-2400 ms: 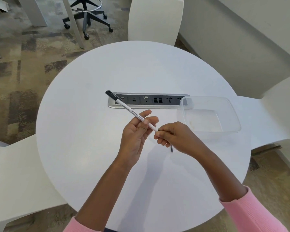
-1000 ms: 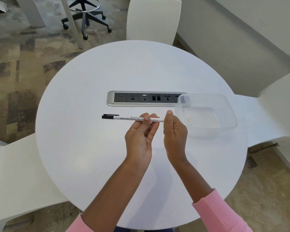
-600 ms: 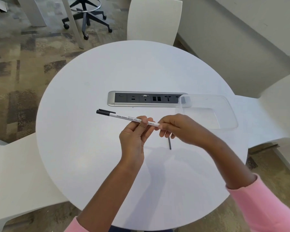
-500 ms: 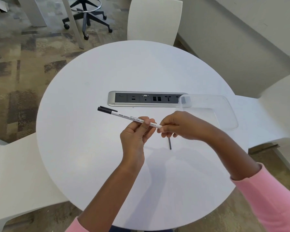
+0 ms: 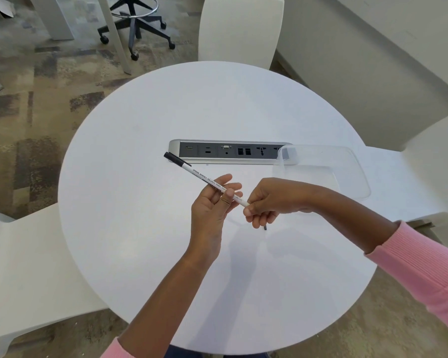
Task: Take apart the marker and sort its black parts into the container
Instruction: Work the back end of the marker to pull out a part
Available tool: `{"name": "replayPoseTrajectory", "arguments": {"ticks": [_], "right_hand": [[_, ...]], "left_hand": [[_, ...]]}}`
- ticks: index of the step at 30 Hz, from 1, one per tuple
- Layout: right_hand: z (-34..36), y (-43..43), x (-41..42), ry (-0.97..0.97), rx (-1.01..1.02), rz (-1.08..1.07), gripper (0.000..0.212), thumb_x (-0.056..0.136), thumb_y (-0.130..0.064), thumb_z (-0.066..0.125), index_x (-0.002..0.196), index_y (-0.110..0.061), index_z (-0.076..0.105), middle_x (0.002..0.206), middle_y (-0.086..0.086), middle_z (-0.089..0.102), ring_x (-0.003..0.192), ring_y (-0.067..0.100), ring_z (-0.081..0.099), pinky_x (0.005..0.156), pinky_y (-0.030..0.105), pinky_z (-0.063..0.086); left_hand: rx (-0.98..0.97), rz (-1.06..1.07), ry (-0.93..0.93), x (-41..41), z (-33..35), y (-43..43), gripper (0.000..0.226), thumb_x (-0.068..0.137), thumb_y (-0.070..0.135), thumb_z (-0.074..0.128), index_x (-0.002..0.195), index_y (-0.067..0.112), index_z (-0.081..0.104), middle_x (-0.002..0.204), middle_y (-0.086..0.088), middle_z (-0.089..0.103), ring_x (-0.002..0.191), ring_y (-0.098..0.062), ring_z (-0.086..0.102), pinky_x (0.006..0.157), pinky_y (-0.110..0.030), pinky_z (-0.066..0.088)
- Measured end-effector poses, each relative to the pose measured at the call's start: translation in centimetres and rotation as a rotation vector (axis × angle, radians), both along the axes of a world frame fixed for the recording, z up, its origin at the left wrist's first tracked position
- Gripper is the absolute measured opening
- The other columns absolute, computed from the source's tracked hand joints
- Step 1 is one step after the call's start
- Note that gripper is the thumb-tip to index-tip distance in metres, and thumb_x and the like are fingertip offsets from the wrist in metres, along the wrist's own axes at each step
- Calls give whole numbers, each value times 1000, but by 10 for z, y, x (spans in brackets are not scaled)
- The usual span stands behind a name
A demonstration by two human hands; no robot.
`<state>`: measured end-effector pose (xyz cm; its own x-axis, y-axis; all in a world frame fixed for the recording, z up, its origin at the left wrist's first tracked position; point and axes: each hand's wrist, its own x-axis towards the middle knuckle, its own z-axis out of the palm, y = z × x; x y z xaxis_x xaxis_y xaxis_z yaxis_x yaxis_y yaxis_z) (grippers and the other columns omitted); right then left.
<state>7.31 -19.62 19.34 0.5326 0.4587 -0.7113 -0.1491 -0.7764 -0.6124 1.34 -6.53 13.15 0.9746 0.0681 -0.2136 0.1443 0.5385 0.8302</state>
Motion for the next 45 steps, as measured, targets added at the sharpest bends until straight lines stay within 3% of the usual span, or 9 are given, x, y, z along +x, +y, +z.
{"name": "replayPoseTrajectory", "arguments": {"ticks": [6, 10, 15, 20, 26, 28, 32, 38, 45], "right_hand": [[2, 0, -1, -131, -46, -54, 19, 88, -12, 56, 71, -10, 64, 65, 5, 63, 52, 3, 54, 48, 7, 43], [-4, 8, -6, -517, -125, -40, 17, 87, -10, 54, 82, -4, 69, 70, 10, 65, 48, 4, 50, 41, 8, 34], [-23, 11, -15, -996, -187, -31, 23, 85, 5, 45, 89, -3, 66, 92, 14, 70, 82, 30, 59, 60, 29, 34], [-28, 11, -11, -1420, -178, 44, 13, 65, 13, 68, 65, 2, 62, 53, 15, 62, 48, 30, 55, 45, 24, 41], [-39, 3, -5, -1680, -170, 92, 11, 80, -3, 61, 71, 1, 66, 55, 11, 61, 48, 27, 55, 43, 28, 48], [-39, 3, -8, -1588, -147, 33, 9, 78, -7, 67, 71, 0, 66, 57, 12, 63, 51, 28, 56, 45, 29, 47], [-32, 7, -10, -979, 19, -297, 12, 81, -18, 66, 83, -5, 67, 76, 7, 69, 72, 20, 59, 61, 22, 39], [-23, -5, -10, -359, 321, -688, 29, 90, -37, 50, 85, -14, 67, 66, -3, 68, 52, -2, 60, 53, 8, 49], [-25, -3, -19, -71, 333, -726, 33, 88, -38, 53, 68, -16, 66, 43, -10, 55, 39, 1, 46, 43, 10, 42]], "left_hand": [[-67, -15, -39, 7, 0, 6, 18, 90, 2, 47, 92, 13, 61, 73, 4, 74, 80, -10, 69, 73, -19, 55], [-114, 158, -31, 6, 5, -4, 25, 87, -3, 49, 74, 13, 62, 65, 5, 71, 75, -11, 70, 72, -22, 57], [-210, 312, 46, 15, 16, -13, 24, 87, -4, 50, 74, 13, 59, 61, 6, 70, 70, -9, 69, 74, -23, 58], [-346, 361, 139, 24, 22, -17, 19, 89, -1, 51, 77, 12, 59, 61, 6, 71, 67, -9, 69, 72, -22, 58], [-424, 386, 228, 28, 22, -18, 15, 88, 0, 52, 80, 10, 60, 60, 4, 72, 64, -9, 70, 70, -21, 58], [-401, 387, 235, 29, 21, -17, 14, 88, 0, 53, 81, 11, 60, 61, 4, 72, 64, -9, 70, 69, -21, 58], [-352, 362, 249, 27, 19, -14, 12, 87, 2, 55, 80, 10, 61, 61, 3, 73, 64, -8, 70, 69, -21, 59], [-331, 321, 250, 18, 16, -9, 12, 87, 2, 55, 81, 10, 61, 62, 3, 73, 65, -8, 70, 68, -20, 58], [-298, 280, 236, 12, 17, -8, 11, 87, 2, 56, 80, 10, 60, 62, 3, 73, 66, -8, 70, 66, -20, 58]]}}
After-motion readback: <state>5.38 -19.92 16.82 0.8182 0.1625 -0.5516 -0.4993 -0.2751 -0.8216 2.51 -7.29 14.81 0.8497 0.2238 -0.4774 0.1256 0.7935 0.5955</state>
